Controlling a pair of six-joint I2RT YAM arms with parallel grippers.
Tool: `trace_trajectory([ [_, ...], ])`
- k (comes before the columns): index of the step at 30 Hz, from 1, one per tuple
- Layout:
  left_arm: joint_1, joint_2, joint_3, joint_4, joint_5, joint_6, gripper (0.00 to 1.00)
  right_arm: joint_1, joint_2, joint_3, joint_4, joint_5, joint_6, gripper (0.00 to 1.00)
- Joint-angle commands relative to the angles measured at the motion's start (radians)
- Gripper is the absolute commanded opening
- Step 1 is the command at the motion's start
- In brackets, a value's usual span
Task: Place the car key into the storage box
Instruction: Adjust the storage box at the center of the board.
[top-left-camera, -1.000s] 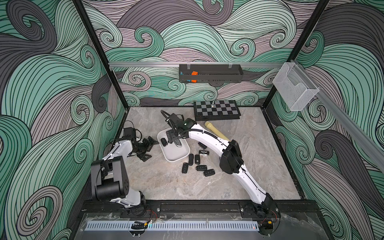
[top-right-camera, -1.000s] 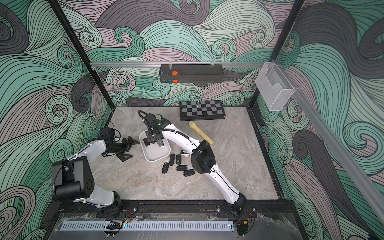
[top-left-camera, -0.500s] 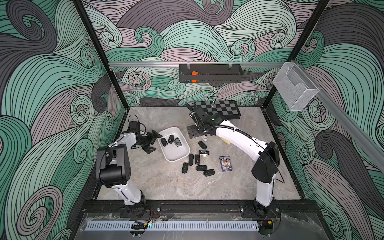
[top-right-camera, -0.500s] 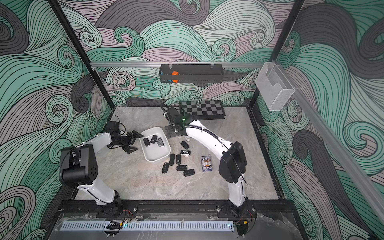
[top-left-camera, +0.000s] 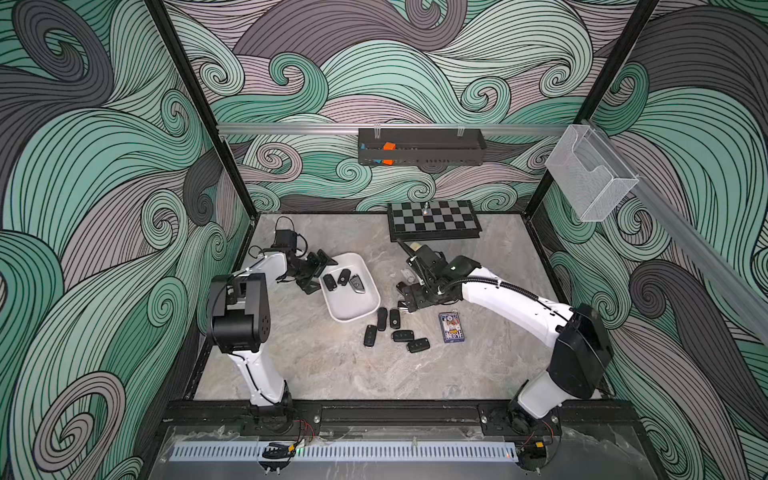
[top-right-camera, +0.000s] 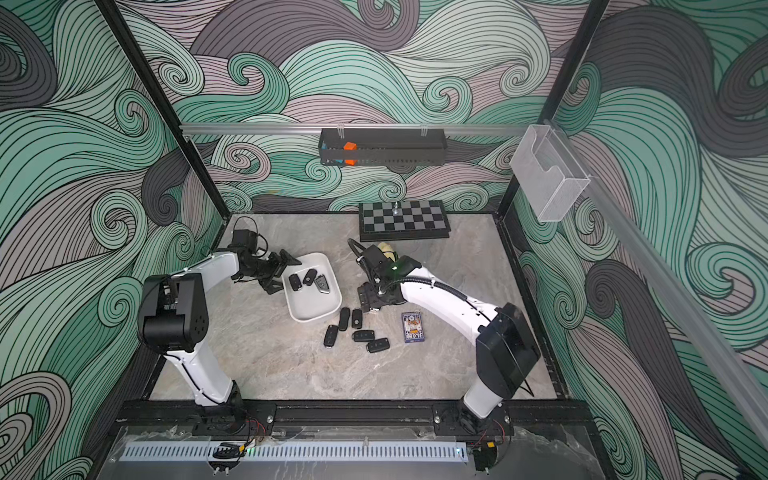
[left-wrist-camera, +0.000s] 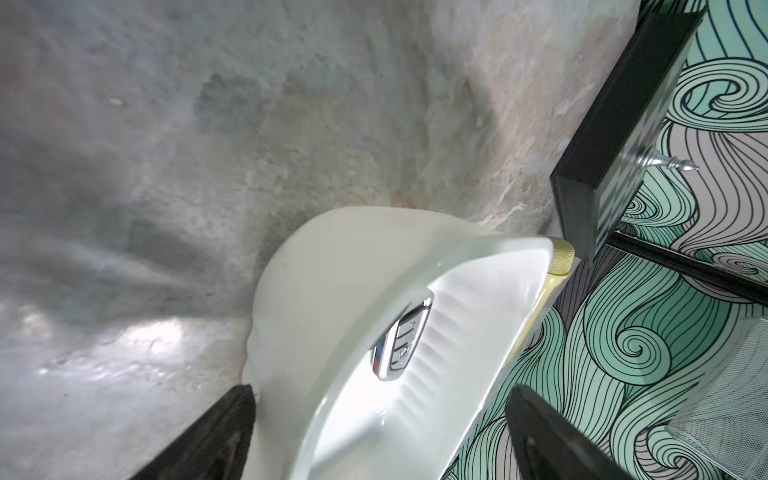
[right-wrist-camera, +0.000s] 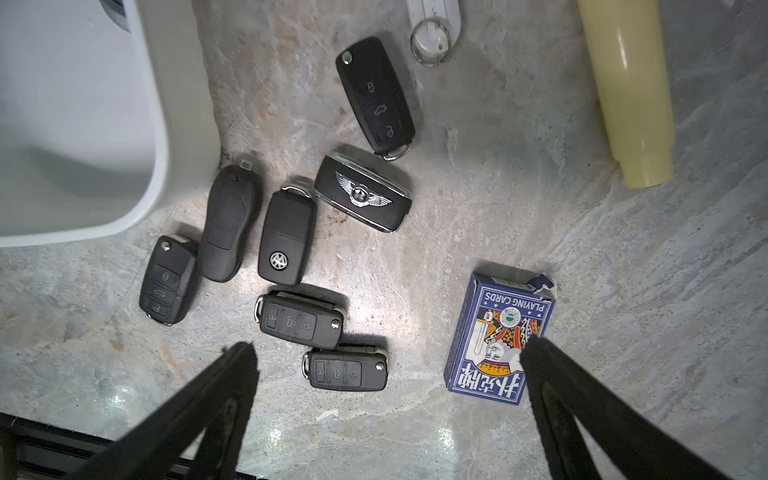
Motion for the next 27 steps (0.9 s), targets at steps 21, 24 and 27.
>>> trace_trajectory([
  [21,-0.034,-0.155,0.060,-0.271,-0.179,0.129,0.94,-0.140,0.444,0.344,0.146,-0.116,-0.118,0.77],
  [24,-0.031,-0.243,-0.002,-0.303,-0.198,0.144,0.94,-0.142,0.503,0.408,0.137,-0.094,-0.130,0.74],
  [27,-0.031,-0.332,-0.066,-0.326,-0.208,0.148,0.94,-0.145,0.560,0.466,0.129,-0.081,-0.142,0.71],
])
